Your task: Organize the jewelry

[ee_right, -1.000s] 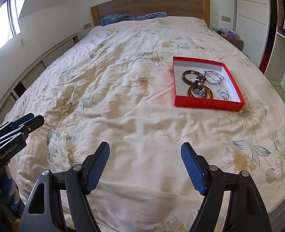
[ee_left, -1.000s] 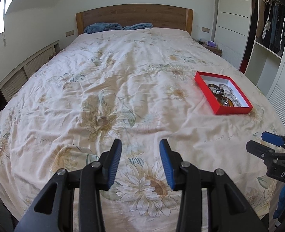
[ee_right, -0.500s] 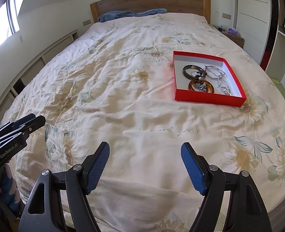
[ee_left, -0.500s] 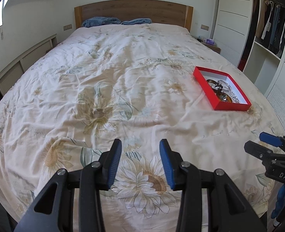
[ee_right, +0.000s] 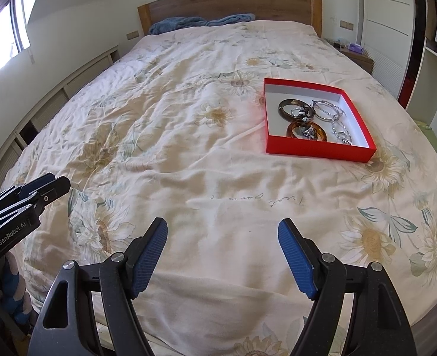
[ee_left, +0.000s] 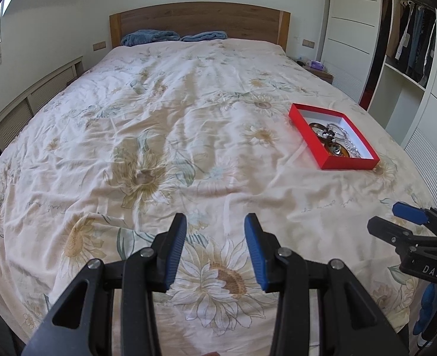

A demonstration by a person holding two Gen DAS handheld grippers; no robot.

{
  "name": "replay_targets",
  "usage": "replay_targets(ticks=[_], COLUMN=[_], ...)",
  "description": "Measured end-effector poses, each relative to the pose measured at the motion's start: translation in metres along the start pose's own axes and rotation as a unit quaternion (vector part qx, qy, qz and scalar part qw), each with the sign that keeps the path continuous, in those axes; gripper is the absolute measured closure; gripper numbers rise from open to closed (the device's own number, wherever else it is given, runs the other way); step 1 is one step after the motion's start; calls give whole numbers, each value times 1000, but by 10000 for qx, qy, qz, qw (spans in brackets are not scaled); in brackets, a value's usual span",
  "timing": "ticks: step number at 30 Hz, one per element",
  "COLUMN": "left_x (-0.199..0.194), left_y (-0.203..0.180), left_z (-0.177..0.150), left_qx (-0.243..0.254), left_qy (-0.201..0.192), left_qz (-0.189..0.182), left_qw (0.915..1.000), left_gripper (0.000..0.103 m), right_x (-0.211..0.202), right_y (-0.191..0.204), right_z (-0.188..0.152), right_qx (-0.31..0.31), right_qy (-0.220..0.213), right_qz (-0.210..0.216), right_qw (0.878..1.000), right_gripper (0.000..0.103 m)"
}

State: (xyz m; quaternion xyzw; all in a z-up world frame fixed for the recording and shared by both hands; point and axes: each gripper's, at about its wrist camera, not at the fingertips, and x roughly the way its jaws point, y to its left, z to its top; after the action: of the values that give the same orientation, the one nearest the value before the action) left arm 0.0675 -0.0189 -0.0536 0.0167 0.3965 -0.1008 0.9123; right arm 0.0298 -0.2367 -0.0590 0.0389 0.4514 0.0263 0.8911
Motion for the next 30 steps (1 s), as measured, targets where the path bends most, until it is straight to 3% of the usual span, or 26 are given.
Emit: replay_targets(ticks=[6,16,20,30], left_x=[-1,-2,-4,-5], left_y=[-4,-12,-14,-17], left_z=[1,0,0,-1], left_qx=[50,149,155,198], left_qy=[-36,2,-27,-8], left_qz=[6,25,10,-10], left_qw=[10000,9999,9999,9998], left_gripper=[64,64,58,58], right_x=[-1,-6,-7,-10], right_y=[-3,-11,-14,-18], right_z=[0,-2,-2,-7], right_qx=[4,33,34,34], right_qy=[-33,-124,-168,-256], right_qz=[13,-12,-45,-126], right_qw=[10000,9999,9998,9996], right_gripper=[23,6,0,0])
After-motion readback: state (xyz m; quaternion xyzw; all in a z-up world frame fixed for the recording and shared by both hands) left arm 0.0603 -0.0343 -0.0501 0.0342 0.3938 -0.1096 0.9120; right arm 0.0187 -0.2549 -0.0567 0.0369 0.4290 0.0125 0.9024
